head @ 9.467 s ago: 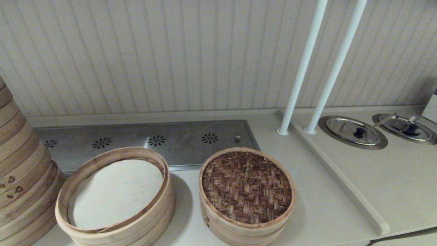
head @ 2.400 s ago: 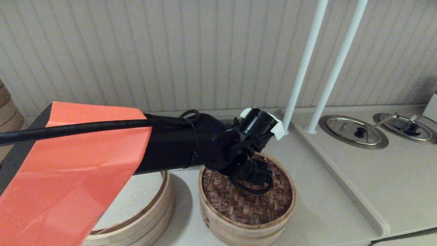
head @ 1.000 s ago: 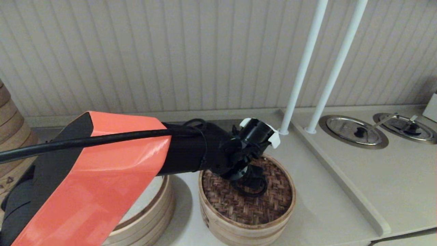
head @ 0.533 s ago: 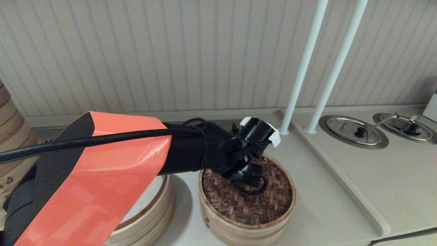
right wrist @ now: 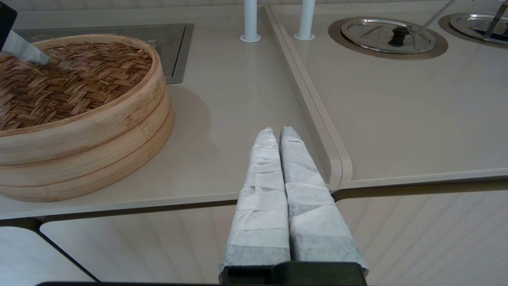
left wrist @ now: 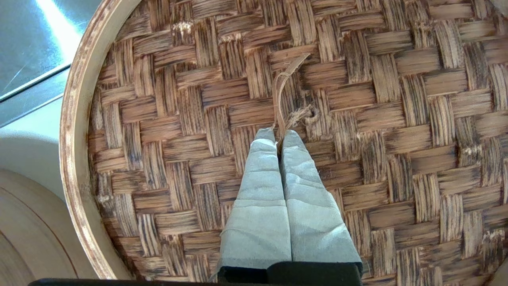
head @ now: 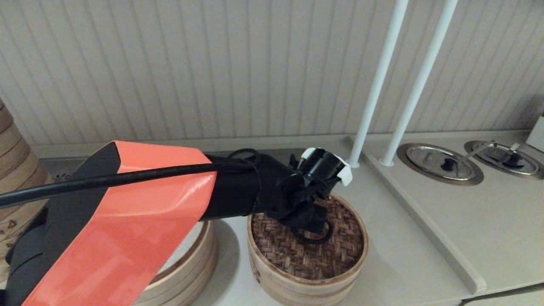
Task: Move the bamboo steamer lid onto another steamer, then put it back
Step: Pick up the steamer
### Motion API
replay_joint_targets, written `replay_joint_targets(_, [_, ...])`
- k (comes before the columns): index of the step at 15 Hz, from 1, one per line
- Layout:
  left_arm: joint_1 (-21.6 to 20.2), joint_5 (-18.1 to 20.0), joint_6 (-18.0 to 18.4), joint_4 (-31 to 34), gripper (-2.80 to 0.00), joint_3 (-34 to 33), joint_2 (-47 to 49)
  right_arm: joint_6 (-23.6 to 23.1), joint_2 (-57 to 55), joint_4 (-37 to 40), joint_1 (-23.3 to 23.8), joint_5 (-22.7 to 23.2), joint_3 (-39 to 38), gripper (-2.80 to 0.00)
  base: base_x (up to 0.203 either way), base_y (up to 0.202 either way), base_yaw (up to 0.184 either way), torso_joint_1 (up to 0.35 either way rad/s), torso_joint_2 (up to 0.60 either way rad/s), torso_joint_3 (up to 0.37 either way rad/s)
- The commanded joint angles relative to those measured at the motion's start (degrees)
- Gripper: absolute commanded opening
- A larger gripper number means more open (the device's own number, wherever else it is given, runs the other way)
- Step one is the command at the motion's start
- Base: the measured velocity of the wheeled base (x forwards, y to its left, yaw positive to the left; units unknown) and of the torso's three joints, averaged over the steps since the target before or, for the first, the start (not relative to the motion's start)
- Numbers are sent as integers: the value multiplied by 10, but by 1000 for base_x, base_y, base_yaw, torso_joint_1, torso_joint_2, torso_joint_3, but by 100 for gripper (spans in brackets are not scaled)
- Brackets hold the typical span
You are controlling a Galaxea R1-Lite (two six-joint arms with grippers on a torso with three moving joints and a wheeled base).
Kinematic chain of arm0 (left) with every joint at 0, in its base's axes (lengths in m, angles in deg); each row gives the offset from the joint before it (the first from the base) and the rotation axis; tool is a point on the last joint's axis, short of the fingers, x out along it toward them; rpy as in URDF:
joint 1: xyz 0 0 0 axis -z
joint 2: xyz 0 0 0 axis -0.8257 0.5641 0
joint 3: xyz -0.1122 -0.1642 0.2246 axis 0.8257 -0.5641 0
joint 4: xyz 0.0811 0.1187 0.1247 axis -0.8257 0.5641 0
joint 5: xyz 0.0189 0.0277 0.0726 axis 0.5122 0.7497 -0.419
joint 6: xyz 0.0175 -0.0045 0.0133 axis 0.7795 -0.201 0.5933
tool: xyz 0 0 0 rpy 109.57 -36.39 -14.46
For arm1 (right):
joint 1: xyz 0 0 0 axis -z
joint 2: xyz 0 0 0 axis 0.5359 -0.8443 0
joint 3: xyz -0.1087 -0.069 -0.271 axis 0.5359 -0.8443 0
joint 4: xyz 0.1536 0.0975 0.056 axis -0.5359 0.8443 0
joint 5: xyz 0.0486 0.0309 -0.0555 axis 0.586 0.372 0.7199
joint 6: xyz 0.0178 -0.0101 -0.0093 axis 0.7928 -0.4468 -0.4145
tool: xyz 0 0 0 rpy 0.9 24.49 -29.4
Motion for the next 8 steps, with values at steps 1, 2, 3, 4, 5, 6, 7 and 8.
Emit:
replay_joint_targets(1, [3, -2, -2, 1, -280, 4, -1, 0, 0, 0, 0, 0, -1, -280, 0, 0, 0, 0, 0, 0])
replay_joint_targets(2, [5, -2, -3, 1, -280, 10, -6, 0, 0, 0, 0, 0, -2, -280, 0, 0, 0, 0, 0, 0])
replay_joint_targets(3, [6, -2, -4, 1, -280, 14, -6, 1, -1, 0, 0, 0, -2, -280, 0, 0, 0, 0, 0, 0])
replay_joint_targets(4, [6, -2, -4, 2, -280, 21, -6, 0, -1, 0, 0, 0, -2, -280, 0, 0, 0, 0, 0, 0])
replay_joint_targets(5, [7, -3, -4, 2, -280, 25, -6, 0, -1, 0, 0, 0, -2, -280, 0, 0, 0, 0, 0, 0])
replay_joint_targets(6, [7, -3, -4, 1, -280, 29, -7, 0, -1, 0, 0, 0, -2, -280, 0, 0, 0, 0, 0, 0])
replay_joint_targets(7, [9, -3, -4, 2, -280, 29, -11, 1, 0, 0, 0, 0, -1, -280, 0, 0, 0, 0, 0, 0])
replay_joint_targets(8, [11, -3, -4, 3, -280, 29, -13, 0, -1, 0, 0, 0, -2, -280, 0, 0, 0, 0, 0, 0])
